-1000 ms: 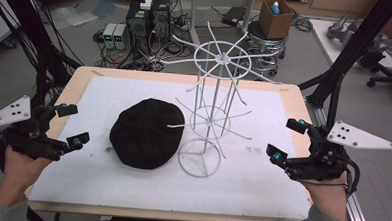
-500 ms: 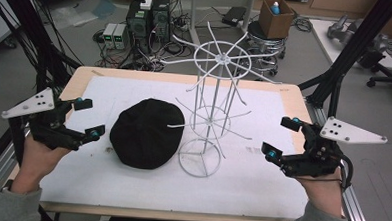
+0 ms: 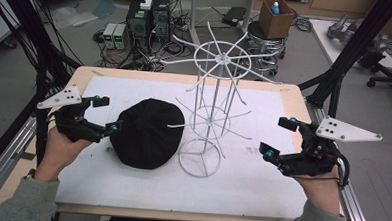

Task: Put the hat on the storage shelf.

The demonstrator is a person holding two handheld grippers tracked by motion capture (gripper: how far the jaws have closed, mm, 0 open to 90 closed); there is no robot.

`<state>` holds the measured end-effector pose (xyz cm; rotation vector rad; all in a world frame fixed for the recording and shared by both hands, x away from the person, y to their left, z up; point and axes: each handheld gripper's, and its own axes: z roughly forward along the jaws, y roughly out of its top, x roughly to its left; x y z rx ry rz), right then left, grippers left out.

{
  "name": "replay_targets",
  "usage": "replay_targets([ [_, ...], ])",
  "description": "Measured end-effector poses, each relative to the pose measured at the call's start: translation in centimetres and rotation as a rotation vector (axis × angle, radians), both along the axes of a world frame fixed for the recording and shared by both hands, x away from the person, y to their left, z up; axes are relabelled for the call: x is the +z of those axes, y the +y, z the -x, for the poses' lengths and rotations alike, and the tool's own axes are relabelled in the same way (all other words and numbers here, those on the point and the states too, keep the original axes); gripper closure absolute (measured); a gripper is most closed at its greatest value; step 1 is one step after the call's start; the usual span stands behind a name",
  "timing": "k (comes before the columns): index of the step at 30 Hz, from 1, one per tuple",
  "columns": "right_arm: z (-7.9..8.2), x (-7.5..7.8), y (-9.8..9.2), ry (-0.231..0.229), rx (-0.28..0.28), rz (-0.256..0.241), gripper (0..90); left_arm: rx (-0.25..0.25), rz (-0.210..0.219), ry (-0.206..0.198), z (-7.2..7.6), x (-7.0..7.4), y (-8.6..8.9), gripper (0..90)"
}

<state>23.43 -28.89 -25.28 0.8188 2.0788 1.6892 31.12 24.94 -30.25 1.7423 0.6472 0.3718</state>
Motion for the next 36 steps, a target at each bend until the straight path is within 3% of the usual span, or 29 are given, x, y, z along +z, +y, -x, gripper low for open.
replay_targets([
  [9,0.0,-0.1,-0.1,0.002,0.001,-0.003,2.1,-0.009,0.0,0.027,-1.6,-0.7,-1.4,1.8],
  [22,-0.1,-0.2,0.0,0.006,0.0,0.001,2.1,0.007,-0.008,0.054,-2.7,-1.6,-1.8,1.8],
  [31,-0.1,-0.2,0.0,0.018,0.0,0.002,2.1,0.014,-0.045,0.095,-3.6,-3.4,-2.6,1.8],
  [36,-0.1,-0.2,-0.1,0.011,-0.001,0.002,2.1,0.011,-0.048,0.098,-3.8,-4.2,-2.8,1.8],
])
